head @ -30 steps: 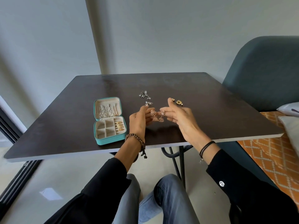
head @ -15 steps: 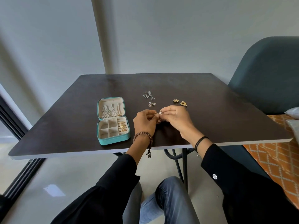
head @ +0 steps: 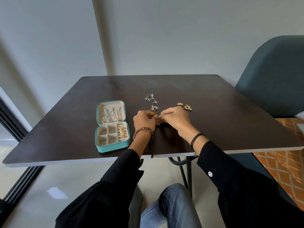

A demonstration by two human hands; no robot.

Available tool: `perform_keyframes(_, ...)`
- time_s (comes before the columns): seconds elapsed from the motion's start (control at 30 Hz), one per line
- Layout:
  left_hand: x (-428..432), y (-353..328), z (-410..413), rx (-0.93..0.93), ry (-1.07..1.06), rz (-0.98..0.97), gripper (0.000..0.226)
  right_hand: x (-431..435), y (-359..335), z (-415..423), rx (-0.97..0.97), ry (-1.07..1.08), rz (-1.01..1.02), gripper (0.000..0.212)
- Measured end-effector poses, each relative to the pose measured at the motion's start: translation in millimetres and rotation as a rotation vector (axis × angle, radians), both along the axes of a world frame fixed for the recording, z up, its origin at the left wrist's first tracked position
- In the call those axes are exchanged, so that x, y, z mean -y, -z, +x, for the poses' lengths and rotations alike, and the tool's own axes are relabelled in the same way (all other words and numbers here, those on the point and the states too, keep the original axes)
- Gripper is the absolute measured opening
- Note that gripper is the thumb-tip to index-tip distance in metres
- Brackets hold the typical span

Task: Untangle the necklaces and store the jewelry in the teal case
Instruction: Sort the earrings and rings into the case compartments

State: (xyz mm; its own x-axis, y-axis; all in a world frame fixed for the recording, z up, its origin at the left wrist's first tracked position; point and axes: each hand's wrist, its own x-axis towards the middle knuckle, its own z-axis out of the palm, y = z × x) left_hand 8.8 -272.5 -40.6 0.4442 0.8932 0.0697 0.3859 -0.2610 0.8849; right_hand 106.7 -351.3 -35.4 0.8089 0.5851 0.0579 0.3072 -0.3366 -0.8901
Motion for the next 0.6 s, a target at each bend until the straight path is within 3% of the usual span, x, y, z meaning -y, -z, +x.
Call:
perform_keyframes(0.37, 8.4, 0.9, -0.1, 0.034, -0.047, 0.154, 0.013, 15.8, 8.3, 13.0, 0.021, 0.053, 0.015, 0.011)
perform_keyframes(0.5, 24.9, -7.7, 9.8, 0.099, 0.023, 0.193, 0.011, 36.0, 9.6, 29.6, 0.016, 0.123, 0.040, 0.009)
perform_keyframes(0.6, 47.7, -12.1, 21.2, 0.133, 0.126, 0.136, 0.014, 48.9, 11.3, 42.4, 0.043, 0.213, 0.042, 0.021)
